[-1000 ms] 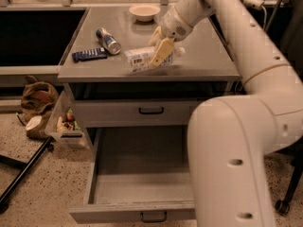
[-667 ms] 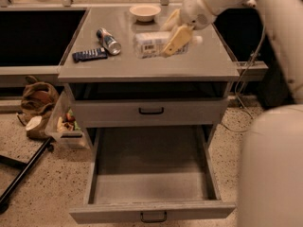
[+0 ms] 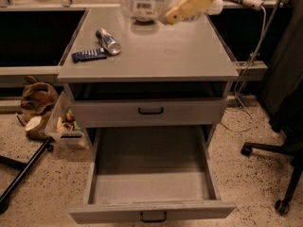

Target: Place blue plastic bottle into middle drawer

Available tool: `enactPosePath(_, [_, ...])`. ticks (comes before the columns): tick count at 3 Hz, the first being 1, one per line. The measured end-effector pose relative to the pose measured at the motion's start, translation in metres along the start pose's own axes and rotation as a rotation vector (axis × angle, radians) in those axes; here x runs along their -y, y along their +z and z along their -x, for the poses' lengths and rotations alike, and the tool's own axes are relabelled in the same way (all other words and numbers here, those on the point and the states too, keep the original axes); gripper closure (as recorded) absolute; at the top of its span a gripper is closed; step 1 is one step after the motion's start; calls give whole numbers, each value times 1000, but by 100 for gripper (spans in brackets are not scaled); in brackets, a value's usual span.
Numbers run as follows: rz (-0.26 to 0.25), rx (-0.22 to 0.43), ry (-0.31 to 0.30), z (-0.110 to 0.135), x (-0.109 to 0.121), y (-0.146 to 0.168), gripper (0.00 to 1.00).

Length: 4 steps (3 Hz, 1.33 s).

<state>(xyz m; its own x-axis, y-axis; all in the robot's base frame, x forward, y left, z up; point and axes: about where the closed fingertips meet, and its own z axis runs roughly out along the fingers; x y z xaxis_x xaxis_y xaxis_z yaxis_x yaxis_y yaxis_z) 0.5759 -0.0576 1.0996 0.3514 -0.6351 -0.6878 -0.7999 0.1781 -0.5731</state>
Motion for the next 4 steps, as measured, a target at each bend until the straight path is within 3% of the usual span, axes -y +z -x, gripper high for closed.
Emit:
enactPosePath(1, [-89, 134, -120, 91, -41, -17, 100])
enactPosePath(2, [-120, 184, -129, 104, -58, -9, 100])
enactPosePath(4, [-124, 167, -119, 97, -65, 0, 100])
